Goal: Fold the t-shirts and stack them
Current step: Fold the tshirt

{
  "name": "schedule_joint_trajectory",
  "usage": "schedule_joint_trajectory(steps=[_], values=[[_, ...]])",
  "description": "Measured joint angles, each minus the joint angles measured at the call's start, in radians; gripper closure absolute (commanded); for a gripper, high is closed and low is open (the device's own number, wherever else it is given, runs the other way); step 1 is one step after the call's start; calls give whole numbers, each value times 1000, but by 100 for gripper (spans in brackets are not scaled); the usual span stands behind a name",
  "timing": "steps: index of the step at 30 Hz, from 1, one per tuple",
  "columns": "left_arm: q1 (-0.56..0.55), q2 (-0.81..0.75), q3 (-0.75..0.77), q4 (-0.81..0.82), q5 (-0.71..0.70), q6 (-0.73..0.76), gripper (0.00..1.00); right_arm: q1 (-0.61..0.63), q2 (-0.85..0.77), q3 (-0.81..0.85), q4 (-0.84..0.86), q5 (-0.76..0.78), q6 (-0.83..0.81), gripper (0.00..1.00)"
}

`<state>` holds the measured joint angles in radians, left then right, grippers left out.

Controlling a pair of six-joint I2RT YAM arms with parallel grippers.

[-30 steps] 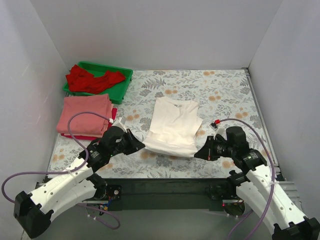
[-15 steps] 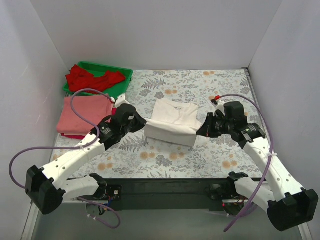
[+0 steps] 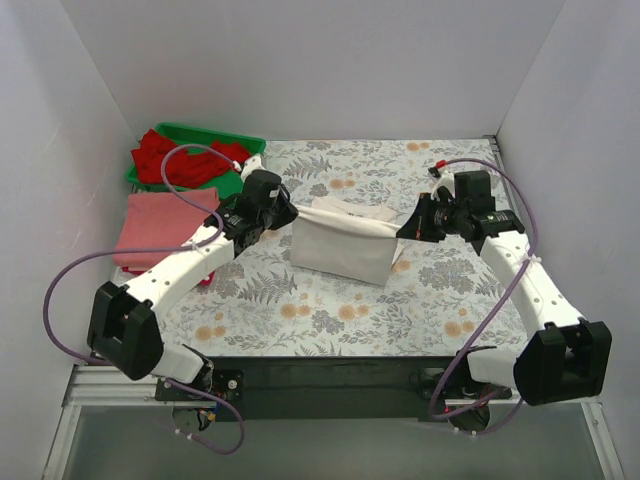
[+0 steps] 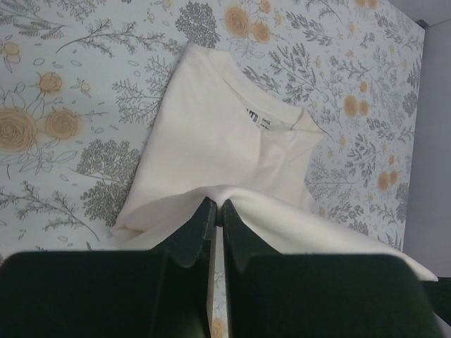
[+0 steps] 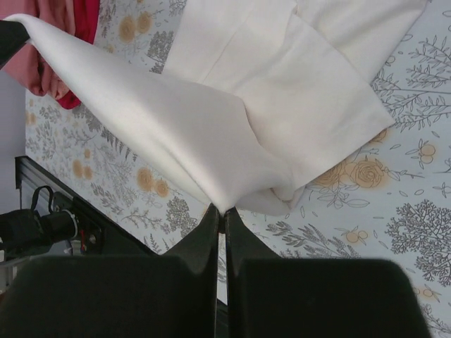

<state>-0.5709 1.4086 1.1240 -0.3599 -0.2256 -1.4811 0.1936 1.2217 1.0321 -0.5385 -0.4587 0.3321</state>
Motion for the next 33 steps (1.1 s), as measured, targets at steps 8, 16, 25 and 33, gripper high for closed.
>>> schedule_joint_trajectory(steps=[8, 16, 25, 33], values=[[60, 188, 134, 42, 53, 42, 100, -64, 182, 101, 63, -80, -11, 99], [106, 389, 267, 54, 77, 65, 100, -100, 411, 233, 108, -136, -20, 99], [146, 620, 441, 50, 122, 93, 98, -122, 673, 354, 179, -159, 11, 99], [160, 752, 551, 39, 172, 122, 45, -138, 742, 360, 229, -110, 68, 84]])
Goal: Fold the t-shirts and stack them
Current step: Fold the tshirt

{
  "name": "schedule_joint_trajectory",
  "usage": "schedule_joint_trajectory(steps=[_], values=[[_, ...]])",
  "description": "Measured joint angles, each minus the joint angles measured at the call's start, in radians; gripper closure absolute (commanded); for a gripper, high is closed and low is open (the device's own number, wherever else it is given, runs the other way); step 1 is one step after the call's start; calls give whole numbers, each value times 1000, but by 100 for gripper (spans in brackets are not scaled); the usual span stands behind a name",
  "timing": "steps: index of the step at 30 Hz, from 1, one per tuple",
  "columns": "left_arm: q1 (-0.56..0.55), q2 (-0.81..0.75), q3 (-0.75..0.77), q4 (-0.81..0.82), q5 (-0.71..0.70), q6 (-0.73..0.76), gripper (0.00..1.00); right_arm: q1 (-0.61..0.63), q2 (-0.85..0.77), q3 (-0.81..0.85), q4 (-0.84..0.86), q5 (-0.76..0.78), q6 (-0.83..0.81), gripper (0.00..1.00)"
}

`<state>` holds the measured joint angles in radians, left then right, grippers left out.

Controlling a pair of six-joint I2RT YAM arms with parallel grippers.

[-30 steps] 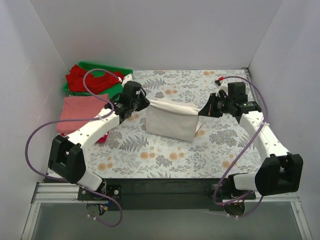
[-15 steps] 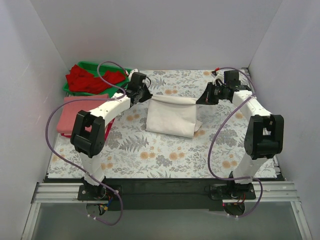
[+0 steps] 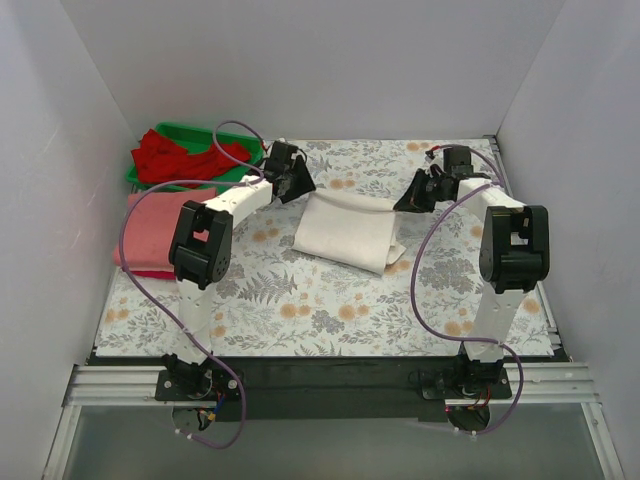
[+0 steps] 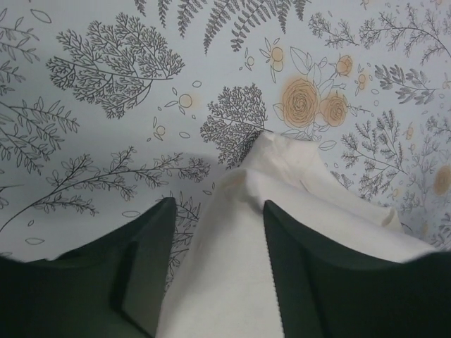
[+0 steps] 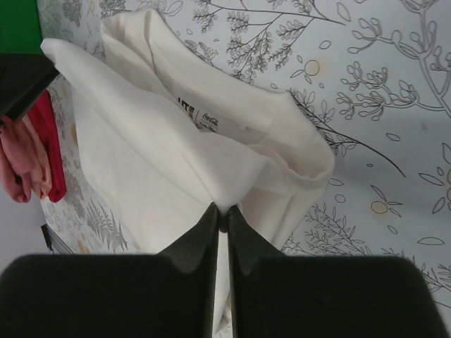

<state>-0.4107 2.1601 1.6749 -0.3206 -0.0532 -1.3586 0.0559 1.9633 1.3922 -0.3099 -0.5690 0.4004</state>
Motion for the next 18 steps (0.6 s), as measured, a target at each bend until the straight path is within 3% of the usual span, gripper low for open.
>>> schedule_joint_trajectory(steps=[2, 4, 5, 7, 8, 18], values=[[5, 12, 7, 4, 12, 6, 26, -7, 2, 0, 6, 16, 6, 68], [9, 12, 7, 4, 18, 14, 19, -16, 3, 0, 19, 32, 14, 61], [9, 12, 8, 8, 20, 14, 17, -22, 3, 0, 26, 38, 16, 43], [10, 11, 8, 15, 27, 21, 16, -31, 3, 0, 31, 47, 27, 23], [10, 11, 8, 15, 30, 23, 14, -34, 2, 0, 33, 49, 27, 2], [10, -184, -197, 86, 117, 29, 11, 10, -173, -98, 95, 26, 17, 2]])
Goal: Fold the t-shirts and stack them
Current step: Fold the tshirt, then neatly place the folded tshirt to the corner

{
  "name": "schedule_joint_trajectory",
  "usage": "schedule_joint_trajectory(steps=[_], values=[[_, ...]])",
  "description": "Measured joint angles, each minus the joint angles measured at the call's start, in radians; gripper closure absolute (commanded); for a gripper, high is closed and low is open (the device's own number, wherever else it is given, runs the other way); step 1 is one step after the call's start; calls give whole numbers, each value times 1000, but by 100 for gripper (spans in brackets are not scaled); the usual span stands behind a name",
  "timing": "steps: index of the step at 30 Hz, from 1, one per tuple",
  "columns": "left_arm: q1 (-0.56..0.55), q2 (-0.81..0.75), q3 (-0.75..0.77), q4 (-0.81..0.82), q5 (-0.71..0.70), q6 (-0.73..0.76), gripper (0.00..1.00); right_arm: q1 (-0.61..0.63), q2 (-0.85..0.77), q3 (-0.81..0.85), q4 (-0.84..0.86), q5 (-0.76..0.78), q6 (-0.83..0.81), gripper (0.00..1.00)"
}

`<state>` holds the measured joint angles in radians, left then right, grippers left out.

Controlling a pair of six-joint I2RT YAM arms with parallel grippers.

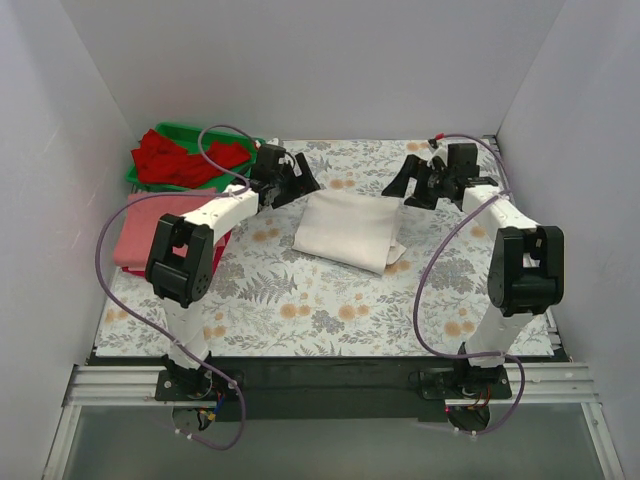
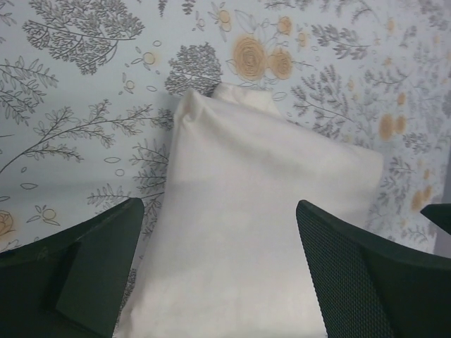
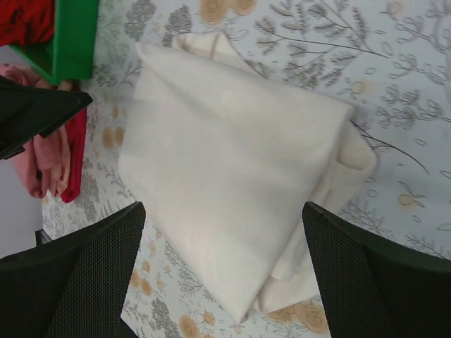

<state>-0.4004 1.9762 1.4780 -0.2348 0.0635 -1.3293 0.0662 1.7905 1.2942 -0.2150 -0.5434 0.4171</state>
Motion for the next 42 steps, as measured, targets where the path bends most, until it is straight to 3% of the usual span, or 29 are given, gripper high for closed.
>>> schedule_joint_trajectory(steps=[10, 15, 20, 29, 38, 42], values=[[-1, -71, -144, 90, 114, -51, 9, 130, 32, -53, 108, 57, 56, 2], [-2, -81, -195, 78, 88, -49, 9, 124, 72, -157, 108, 153, 68, 2], [-2, -114, -210, 49, 22, -39, 9, 117, 92, -163, 140, 150, 84, 2], [5, -138, -224, 30, -55, -35, 8, 136, 214, -21, 182, 113, 48, 2], [47, -168, -390, 24, -73, -93, 9, 239, 324, 126, 224, 127, -44, 2], [52, -196, -422, 31, -84, -111, 13, 269, 326, 140, 214, 152, -59, 2]])
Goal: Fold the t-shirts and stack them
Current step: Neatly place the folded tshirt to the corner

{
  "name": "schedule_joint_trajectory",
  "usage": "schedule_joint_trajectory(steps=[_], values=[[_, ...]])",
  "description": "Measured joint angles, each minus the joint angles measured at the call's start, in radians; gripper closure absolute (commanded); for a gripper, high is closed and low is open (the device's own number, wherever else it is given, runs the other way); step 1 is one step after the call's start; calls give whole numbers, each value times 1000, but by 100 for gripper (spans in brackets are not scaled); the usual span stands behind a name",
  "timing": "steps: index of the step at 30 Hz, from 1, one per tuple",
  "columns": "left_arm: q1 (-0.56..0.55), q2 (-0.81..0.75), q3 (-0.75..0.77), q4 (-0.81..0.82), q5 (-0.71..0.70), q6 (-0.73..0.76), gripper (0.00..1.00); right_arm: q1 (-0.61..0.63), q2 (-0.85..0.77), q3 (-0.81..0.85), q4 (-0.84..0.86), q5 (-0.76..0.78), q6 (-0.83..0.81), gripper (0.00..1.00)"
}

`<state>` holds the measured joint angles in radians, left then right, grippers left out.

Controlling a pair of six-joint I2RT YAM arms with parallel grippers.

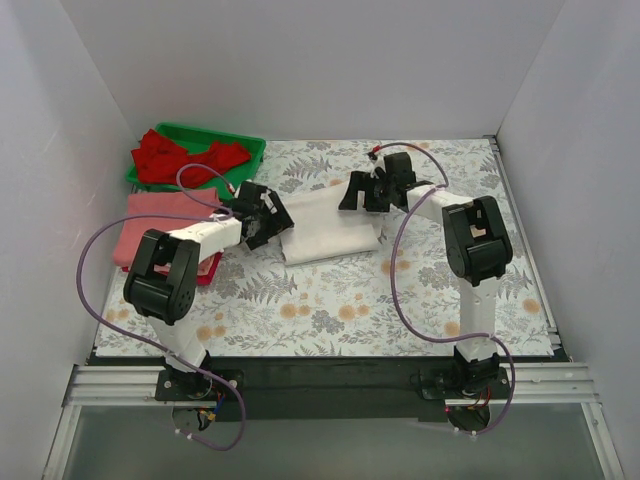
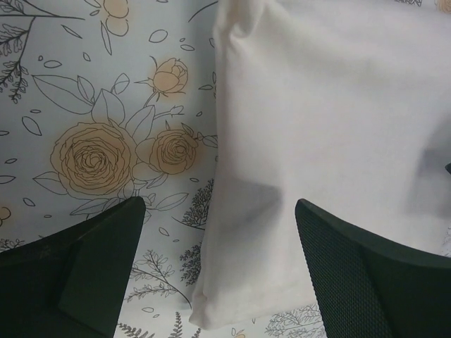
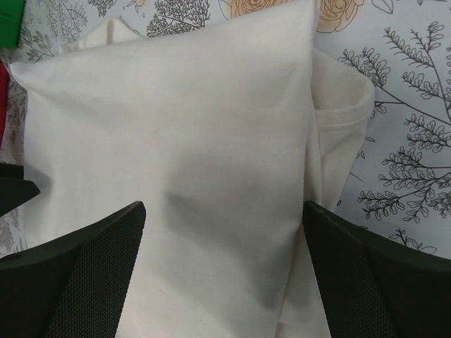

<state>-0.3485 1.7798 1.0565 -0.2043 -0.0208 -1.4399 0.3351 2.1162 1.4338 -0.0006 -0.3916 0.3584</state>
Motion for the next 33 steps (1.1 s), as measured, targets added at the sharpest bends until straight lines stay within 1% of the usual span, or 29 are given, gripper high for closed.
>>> schedule_joint_trajectory(steps=[2, 4, 7, 10, 12, 13, 15, 16, 18, 20, 22, 26, 27, 29, 31, 33], values=[[0, -2, -3, 6, -2, -6, 15, 7, -3, 3, -8, 13, 0, 2], [0, -1, -3, 14, -2, -13, 20, 10, -16, 2, -32, 32, 0, 2], [0, 16, 6, 33, 2, -17, 24, 13, -71, -26, -67, 72, 2, 2], [-2, 63, 40, 50, 7, -12, 27, 14, -183, -79, -86, 123, 3, 2], [-6, 100, 80, 62, 5, 2, 29, 14, -290, -133, -86, 166, 4, 2], [-9, 117, 100, 68, 5, 13, 33, 14, -346, -162, -81, 186, 4, 2], [-23, 152, 134, 77, 3, 38, 37, 14, -447, -212, -77, 225, 3, 2], [-32, 165, 152, 80, -1, 50, 41, 13, -493, -237, -72, 245, 4, 2], [-54, 189, 178, 76, -23, 73, 47, 11, -576, -298, -60, 280, 4, 2], [-75, 196, 190, 64, -64, 95, 49, 8, -647, -364, -51, 315, 5, 2], [-103, 197, 195, 44, -136, 117, 51, 5, -709, -433, -53, 356, 5, 2], [-175, 221, 225, 2, -269, 156, 66, -2, -820, -559, -55, 437, 5, 2], [-189, 227, 232, -4, -293, 164, 73, -5, -851, -587, -58, 456, 5, 2], [-206, 236, 239, -6, -320, 166, 81, -12, -913, -636, -60, 491, 4, 2], [-212, 240, 245, -6, -334, 165, 99, -20, -972, -670, -61, 522, 4, 2], [-216, 240, 248, -10, -343, 169, 100, -27, -1027, -700, -59, 548, 3, 2]])
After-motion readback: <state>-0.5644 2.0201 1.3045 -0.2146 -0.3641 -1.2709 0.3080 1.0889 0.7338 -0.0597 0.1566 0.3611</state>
